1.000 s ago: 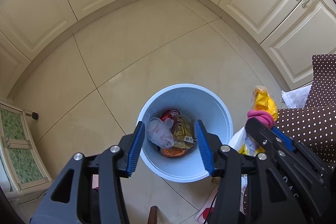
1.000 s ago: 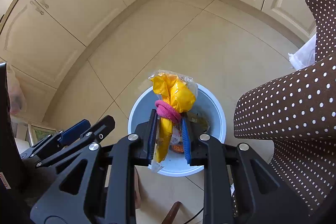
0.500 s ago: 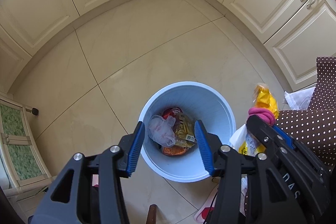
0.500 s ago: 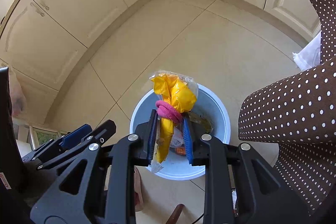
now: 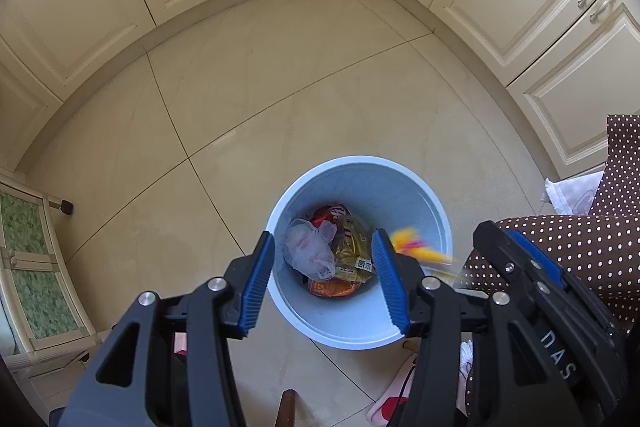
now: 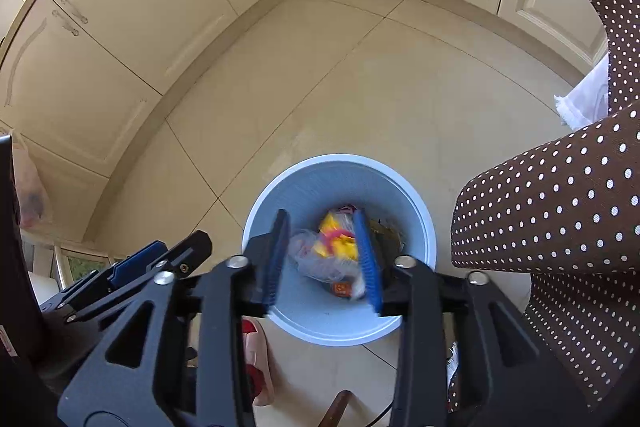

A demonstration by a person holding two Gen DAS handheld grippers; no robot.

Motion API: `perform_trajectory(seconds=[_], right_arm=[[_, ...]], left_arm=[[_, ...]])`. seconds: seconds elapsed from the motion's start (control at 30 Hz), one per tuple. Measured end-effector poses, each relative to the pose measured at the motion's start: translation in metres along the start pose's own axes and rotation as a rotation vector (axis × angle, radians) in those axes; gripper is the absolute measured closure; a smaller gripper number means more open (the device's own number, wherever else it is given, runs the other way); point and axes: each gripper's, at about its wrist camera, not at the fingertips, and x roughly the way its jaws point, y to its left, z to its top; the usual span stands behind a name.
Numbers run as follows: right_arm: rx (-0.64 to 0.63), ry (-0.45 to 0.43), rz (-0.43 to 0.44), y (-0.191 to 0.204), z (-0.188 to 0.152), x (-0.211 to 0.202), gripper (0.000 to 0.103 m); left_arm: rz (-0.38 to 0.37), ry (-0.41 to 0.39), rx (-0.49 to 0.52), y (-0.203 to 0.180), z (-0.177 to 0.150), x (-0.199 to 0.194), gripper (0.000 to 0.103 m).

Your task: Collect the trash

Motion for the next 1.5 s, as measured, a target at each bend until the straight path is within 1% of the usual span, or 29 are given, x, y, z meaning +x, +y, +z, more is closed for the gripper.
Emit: perform_trajectory(seconds=[0.03,0.2,0.43,0.6,0.73,1.07,1.3,1.4,1.5], right_arm=[[0.001,-0.001,-0.001,-0.001,0.000,-0.001,0.061],[0.004,0.001,0.001,-0.004,-0.001,-0.001,0.061],[0.005,-0.005,0.001,-0.005,-0.001,-0.002,0.058],[0.002,-0.012,0.001,-0.007,-0.002,-0.003,0.058],[-0.001,-0.016,-0.002,-0.007,-0.002,-0.004,0.058],[-0.012,-0.039,-0.003,-0.006,0.000,-0.009,0.058],[-0.013,-0.043,0.002,-0.005,0.002,-0.010,0.058],[-0.018,-0.057,0.004,-0.003,0.002,-0.013,0.058],[-0.031,-0.088,0.010,-0.003,0.004,-0.021,0.058]], left_arm=[[-0.004,0.002,-0.003,0.001,0.000,0.000,0.052],[-0.001,0.004,0.000,0.000,0.000,0.001,0.052],[-0.008,-0.001,-0.022,0.003,0.000,0.001,0.047],[-0.008,-0.011,-0.022,0.002,-0.002,0.000,0.047],[0.006,-0.030,-0.011,-0.002,-0.004,-0.002,0.047],[-0.005,-0.063,-0.010,-0.003,-0.003,-0.006,0.047],[-0.001,-0.068,-0.010,-0.003,-0.002,-0.008,0.047],[-0.003,-0.089,-0.008,-0.003,-0.002,-0.012,0.047],[-0.007,-0.138,-0.001,-0.005,-0.002,-0.021,0.047]])
